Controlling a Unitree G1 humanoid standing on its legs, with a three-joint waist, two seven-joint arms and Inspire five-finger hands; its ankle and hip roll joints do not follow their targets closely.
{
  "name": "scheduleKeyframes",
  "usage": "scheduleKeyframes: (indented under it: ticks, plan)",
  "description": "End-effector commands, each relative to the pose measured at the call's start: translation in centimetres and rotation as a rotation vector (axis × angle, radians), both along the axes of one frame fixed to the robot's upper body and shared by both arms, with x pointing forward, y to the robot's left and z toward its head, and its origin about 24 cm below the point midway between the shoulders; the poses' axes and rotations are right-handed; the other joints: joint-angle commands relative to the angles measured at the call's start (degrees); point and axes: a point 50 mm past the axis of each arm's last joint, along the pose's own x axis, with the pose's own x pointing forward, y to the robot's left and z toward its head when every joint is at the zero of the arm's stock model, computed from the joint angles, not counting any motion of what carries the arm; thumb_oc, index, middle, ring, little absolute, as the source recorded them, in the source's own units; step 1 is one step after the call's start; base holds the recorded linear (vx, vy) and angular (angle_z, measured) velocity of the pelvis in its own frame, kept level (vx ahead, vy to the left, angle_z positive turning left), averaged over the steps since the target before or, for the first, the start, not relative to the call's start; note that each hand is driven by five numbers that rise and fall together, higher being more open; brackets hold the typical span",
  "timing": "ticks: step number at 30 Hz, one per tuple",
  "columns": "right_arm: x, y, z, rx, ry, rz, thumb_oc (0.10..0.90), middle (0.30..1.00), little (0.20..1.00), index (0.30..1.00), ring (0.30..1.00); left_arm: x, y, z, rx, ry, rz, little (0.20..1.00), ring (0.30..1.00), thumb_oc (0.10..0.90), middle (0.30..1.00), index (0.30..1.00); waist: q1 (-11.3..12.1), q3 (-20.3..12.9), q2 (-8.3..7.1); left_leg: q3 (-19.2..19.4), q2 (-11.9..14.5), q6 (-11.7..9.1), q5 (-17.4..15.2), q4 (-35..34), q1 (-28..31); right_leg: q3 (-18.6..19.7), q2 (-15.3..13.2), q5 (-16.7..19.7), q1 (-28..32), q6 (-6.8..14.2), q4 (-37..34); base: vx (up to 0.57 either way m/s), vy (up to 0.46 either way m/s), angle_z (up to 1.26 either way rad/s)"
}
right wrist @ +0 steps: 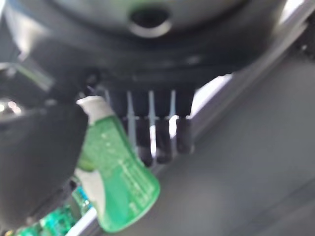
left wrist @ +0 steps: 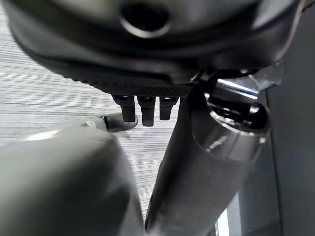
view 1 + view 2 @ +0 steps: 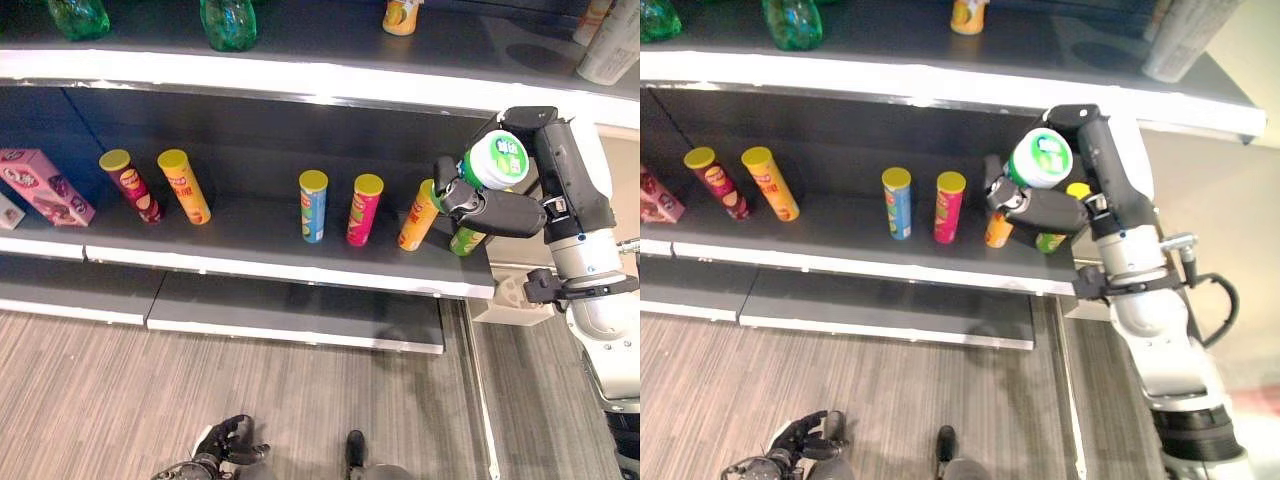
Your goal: Put the goods on the table back onto the shelves and tidy them up.
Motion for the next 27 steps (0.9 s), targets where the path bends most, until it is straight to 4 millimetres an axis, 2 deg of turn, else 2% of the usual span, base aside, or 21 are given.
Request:
scheduleKeyframes:
  ticks: [1, 6, 11, 18, 22, 27]
  plan:
    - [-2.2, 1.2, 5.1, 0.025, -0.283, 0.095, 0.4, 0.3, 0.3, 0.3, 0.3, 0.2, 2.7, 0.9, 0.105, -0.026, -0.037, 0.9, 0.9, 0.8, 0.9, 0.9, 2.4, -5.3, -1.39, 3.7, -2.9, 1.1, -4.5, 0.5, 4.0, -3.4, -4.5, -2.2, 0.9, 5.7, 0.8, 0.05, 0.218, -0.35]
    - [-2.1, 1.1, 5.1, 0.089, -0.291, 0.101, 0.4, 0.3, 0.3, 0.3, 0.3, -0.6, 3.3, 0.7, 0.114, -0.006, -0.001, 0.9, 0.9, 0.8, 0.9, 0.9, 3.0, -5.7, -1.81, 6.0, -5.0, 2.9, -6.7, 0.5, 5.8, -2.2, -6.8, -0.7, 1.0, 7.0, 0.9, 0.04, 0.171, -0.25]
    - [-2.0, 0.6, 6.1, 0.142, -0.339, 0.094, 0.4, 0.3, 0.3, 0.3, 0.3, -1.0, 3.4, 0.5, 0.118, 0.013, 0.016, 0.9, 0.9, 0.8, 0.9, 0.9, 3.6, -5.9, -2.69, 7.0, -6.1, 3.7, -7.6, 0.5, 6.7, -2.1, -8.2, 0.0, 1.1, 7.8, 1.3, 0.04, 0.094, -0.06]
    - [-0.9, -1.1, 8.6, 0.19, -0.359, 0.074, 0.4, 0.3, 0.3, 0.3, 0.3, -1.1, 3.5, 0.5, 0.112, 0.013, 0.028, 0.9, 0.9, 0.8, 0.9, 0.9, 5.0, -6.6, -4.86, 7.0, -6.5, 3.7, -8.0, 0.5, 6.9, -3.5, -9.2, 0.5, 1.6, 8.5, 1.5, 0.01, 0.011, -0.06]
    - [-0.4, -1.4, 9.6, 0.21, -0.339, 0.112, 0.4, 0.3, 0.3, 0.3, 0.3, -1.7, 3.5, 0.4, 0.106, 0.029, 0.02, 0.9, 0.9, 0.8, 0.9, 0.9, 5.4, -7.1, -5.34, 6.9, -6.4, 3.6, -8.0, 0.5, 7.1, -4.4, -9.3, 0.5, 2.0, 8.7, 1.3, 0.02, -0.016, 0.0]
    - [2.1, -2.4, 11.4, 0.152, -0.21, 0.087, 0.4, 0.3, 0.3, 0.3, 0.3, -1.9, 4.5, 0.6, 0.124, 0.039, 0.032, 0.9, 0.9, 0.8, 0.9, 0.9, 6.3, -7.4, -6.71, 6.7, -5.7, 2.8, -7.7, 0.5, 7.3, -5.6, -8.9, 0.4, 2.6, 8.5, 1.1, 0.02, -0.048, 0.05]
